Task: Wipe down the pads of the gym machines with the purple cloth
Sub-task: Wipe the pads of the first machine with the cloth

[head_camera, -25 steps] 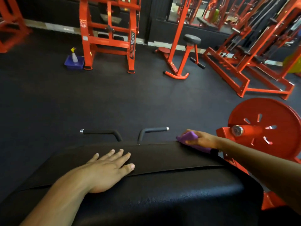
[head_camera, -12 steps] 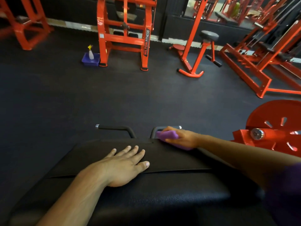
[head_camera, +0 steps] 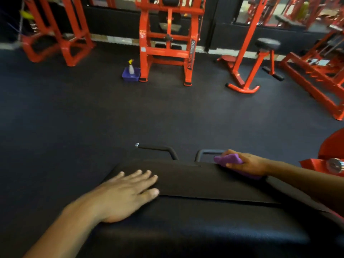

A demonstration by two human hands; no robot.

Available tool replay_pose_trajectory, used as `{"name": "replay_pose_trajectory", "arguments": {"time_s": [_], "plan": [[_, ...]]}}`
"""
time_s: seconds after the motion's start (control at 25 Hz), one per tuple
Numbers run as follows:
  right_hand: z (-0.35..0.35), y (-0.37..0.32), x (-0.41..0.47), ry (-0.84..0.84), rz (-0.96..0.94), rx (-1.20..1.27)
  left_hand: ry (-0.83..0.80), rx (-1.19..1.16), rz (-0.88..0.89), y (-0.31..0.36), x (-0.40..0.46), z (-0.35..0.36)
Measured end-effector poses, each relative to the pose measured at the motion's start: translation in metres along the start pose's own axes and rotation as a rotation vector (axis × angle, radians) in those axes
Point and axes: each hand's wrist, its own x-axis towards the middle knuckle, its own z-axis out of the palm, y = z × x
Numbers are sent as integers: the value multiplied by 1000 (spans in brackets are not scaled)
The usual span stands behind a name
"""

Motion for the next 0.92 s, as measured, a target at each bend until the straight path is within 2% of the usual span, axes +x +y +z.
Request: {"name": "replay_pose_trajectory", "arguments": {"time_s": [0.08,0.24,0.44,0.6,0.76,0.84,0.92], "plan": [[10,-22,14,-24,-90,19,-4,1,-70,-20,-22,0],[41,-87,70,-30,-265,61,39,-33,-54,-21,-16,5],[88,-214,148,-73,-557,89,53,-21,-66,-26,-14,7],[115,-293,190,-151,-631,45,52,-53,-65,-26,-15,8],[107,-273,181,-150,-617,129,33,-57,-70,-29,-16,6],[94,-236,165,-144,-575,113,30,-50,-75,-30,-16,5],[75,-184,142,-123,-449,88,32,-39,-73,-28,-16,5]]}}
